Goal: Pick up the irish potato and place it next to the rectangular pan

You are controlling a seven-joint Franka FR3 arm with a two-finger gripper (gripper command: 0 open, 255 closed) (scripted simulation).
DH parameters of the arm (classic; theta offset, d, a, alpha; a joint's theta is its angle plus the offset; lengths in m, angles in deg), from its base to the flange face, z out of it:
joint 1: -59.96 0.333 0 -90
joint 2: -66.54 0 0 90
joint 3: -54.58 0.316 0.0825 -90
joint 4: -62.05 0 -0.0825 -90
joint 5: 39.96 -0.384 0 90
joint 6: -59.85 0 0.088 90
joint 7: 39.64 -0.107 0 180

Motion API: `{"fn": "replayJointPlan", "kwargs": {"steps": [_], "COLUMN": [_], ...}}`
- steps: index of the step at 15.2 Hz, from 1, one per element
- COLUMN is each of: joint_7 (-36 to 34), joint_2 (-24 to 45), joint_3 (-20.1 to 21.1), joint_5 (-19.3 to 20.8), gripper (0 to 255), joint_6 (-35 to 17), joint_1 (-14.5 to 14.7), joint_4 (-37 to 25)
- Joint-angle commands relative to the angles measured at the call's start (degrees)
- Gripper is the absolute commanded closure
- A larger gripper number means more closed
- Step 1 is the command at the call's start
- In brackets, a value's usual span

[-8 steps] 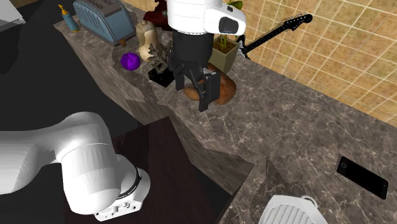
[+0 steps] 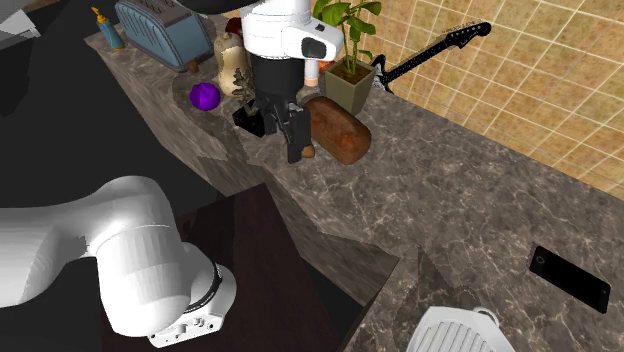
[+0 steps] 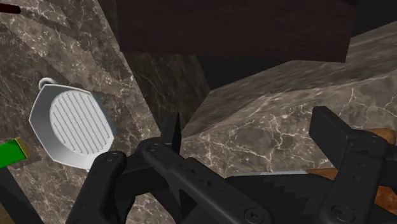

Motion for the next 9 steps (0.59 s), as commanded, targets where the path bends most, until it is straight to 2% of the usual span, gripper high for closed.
{"fn": "replayJointPlan", "kwargs": {"steps": [1, 9], "joint_7": [-5.0, -24.9], "joint_2": [1.1, 10.4], "joint_3": [3.3, 17.0], "joint_5": [-1.9, -7.2], "gripper": [0, 0], "joint_6": [-2.5, -12.3], "joint_1": [0.1, -0.8], "joint_4": [1.5, 2.4]}}
